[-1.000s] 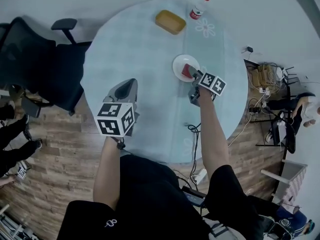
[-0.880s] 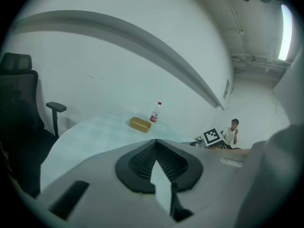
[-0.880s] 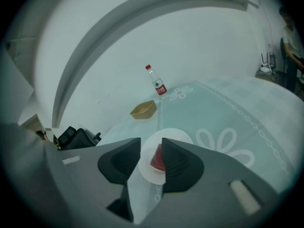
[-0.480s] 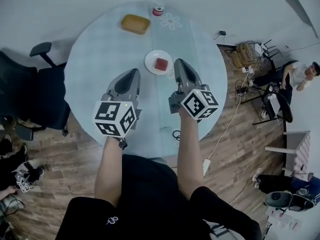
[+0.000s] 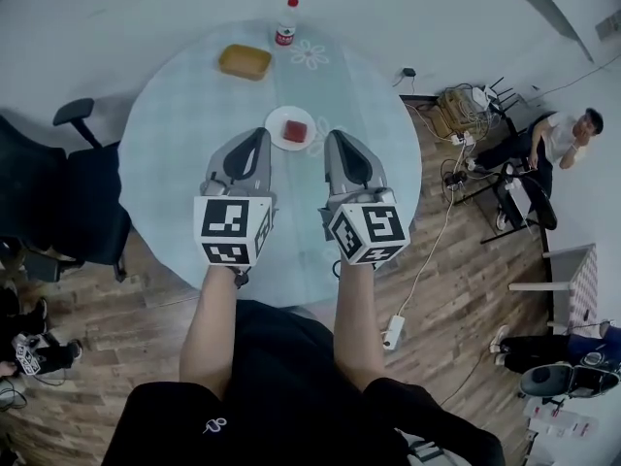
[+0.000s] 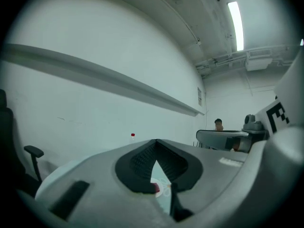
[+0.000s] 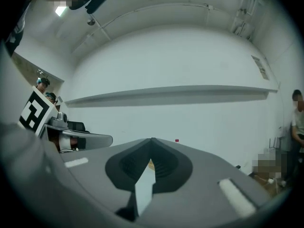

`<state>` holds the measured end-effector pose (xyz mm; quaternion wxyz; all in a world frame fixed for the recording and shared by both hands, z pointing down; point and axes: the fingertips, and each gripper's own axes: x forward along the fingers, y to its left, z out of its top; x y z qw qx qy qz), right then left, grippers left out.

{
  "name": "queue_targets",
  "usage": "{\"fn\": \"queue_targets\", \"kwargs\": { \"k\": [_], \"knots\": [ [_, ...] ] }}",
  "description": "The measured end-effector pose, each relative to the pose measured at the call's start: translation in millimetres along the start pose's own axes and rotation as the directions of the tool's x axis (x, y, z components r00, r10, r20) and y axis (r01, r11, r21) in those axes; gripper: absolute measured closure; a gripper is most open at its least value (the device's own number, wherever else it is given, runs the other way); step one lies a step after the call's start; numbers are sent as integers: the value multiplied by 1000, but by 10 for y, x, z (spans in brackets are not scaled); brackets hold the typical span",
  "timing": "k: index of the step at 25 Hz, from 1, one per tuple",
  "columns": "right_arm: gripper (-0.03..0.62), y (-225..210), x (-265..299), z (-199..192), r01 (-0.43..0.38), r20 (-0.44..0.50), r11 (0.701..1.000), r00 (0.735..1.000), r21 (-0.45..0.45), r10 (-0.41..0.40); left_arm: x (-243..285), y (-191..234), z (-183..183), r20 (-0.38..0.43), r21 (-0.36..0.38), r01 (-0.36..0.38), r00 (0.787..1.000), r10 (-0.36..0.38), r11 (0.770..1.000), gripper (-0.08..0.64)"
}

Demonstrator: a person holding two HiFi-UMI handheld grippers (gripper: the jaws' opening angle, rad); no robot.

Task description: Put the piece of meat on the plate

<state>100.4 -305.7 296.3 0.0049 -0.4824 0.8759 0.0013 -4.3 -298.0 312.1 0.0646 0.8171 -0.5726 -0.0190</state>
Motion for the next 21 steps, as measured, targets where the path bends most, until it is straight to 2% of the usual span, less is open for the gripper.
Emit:
{"fn": "queue_targets", "kwargs": {
  "k": [5, 11, 16, 21],
  "knots": [
    [583, 83, -65, 0, -1, -10, 1000, 1000, -23, 1, -90, 44, 9, 15, -16, -27, 1000, 27, 1000, 565],
    [583, 143, -51, 12, -13, -22, 999, 1000, -33, 13, -131, 28, 47, 36, -33, -13, 999, 15, 999, 565],
    [583, 192, 4, -52, -31, -36, 999, 999, -26, 30, -122, 82, -95, 2, -58, -15, 1000, 15, 998, 565],
    [583, 270, 56, -116, -48, -49, 999, 998, -25, 47, -153, 155, -164, -17, -45, -22, 1000, 21, 999, 565]
  ]
}}
